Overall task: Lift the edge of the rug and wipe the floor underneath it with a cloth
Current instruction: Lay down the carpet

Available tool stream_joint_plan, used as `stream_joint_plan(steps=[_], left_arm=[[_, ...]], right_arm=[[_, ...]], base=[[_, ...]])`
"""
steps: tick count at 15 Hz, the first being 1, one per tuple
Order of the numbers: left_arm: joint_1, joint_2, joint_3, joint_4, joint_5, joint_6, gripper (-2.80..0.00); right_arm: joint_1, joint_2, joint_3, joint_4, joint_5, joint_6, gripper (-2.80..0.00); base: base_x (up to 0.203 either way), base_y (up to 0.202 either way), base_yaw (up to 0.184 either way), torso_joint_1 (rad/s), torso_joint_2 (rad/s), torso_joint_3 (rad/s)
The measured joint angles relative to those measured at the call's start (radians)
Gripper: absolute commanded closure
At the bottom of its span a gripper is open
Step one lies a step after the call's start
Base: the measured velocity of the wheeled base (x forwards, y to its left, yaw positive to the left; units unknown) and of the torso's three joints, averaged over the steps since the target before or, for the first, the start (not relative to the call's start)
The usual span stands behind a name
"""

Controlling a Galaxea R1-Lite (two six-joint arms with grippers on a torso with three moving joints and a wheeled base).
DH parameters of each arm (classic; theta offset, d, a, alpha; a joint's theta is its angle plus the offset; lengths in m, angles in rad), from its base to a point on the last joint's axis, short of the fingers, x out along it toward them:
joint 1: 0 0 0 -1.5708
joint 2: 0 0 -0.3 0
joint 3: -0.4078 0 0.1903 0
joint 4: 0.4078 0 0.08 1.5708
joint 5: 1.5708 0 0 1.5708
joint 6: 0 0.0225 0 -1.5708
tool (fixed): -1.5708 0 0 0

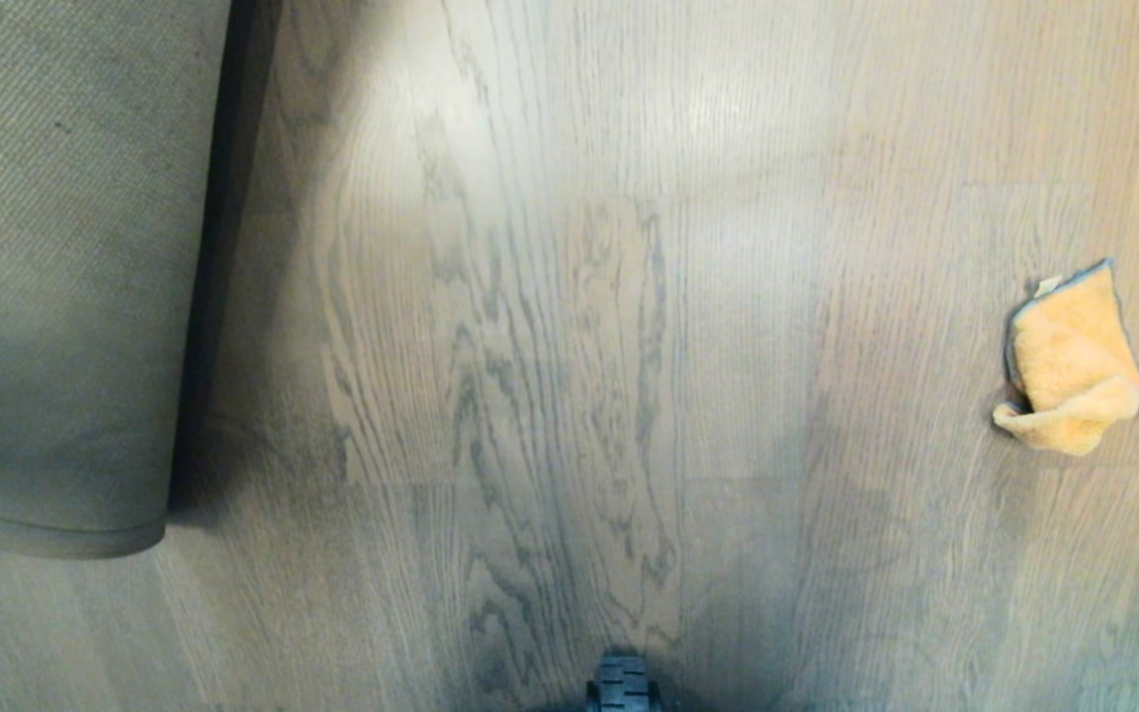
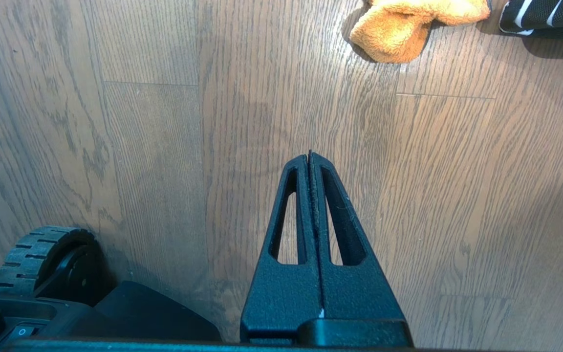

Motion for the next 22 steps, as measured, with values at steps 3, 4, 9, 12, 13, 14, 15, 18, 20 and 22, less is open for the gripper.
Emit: stream_joint_plan(steps=[3, 4, 9, 12, 13, 14, 15, 18, 20, 22], left_arm=[[0.001, -0.002, 0.009, 0.001, -0.008, 0.001, 0.00], [0.002, -0.003, 0.009, 0.001, -0.009, 0.000, 0.00], [0.001, 0.002, 0.000, 0.001, -0.031, -0.008, 0.00], [-0.003, 0.005, 0.011, 0.004, -0.123, -0.055, 0.00], [-0.004, 0.006, 0.010, 0.002, -0.130, -0.061, 0.00], [-0.006, 0.007, 0.008, 0.003, -0.131, -0.068, 0.00], [-0.009, 0.009, 0.002, 0.002, -0.131, -0.080, 0.00], [-0.020, 0.014, -0.015, 0.002, -0.131, -0.123, 0.00], [-0.027, 0.017, -0.027, 0.002, -0.132, -0.134, 0.00], [-0.032, 0.021, -0.033, 0.002, -0.134, -0.144, 0.00]], right_arm=[[0.000, 0.000, 0.000, 0.000, 0.000, 0.000, 0.00], [0.000, 0.000, 0.000, 0.000, 0.000, 0.000, 0.00], [0.000, 0.000, 0.000, 0.000, 0.000, 0.000, 0.00], [0.000, 0.000, 0.000, 0.000, 0.000, 0.000, 0.00], [0.000, 0.000, 0.000, 0.000, 0.000, 0.000, 0.00], [0.000, 0.000, 0.000, 0.000, 0.000, 0.000, 0.00], [0.000, 0.000, 0.000, 0.000, 0.000, 0.000, 0.00], [0.000, 0.000, 0.000, 0.000, 0.000, 0.000, 0.00], [0.000, 0.000, 0.000, 0.000, 0.000, 0.000, 0.00], [0.000, 0.000, 0.000, 0.000, 0.000, 0.000, 0.00]], base=[[0.000, 0.000, 0.000, 0.000, 0.00, 0.000], [0.000, 0.000, 0.000, 0.000, 0.00, 0.000], [0.000, 0.000, 0.000, 0.000, 0.00, 0.000], [0.000, 0.000, 0.000, 0.000, 0.00, 0.000], [0.000, 0.000, 0.000, 0.000, 0.00, 0.000], [0.000, 0.000, 0.000, 0.000, 0.00, 0.000], [0.000, 0.000, 0.000, 0.000, 0.00, 0.000], [0.000, 0.000, 0.000, 0.000, 0.00, 0.000], [0.000, 0.000, 0.000, 0.000, 0.00, 0.000], [0.000, 0.000, 0.000, 0.000, 0.00, 0.000]])
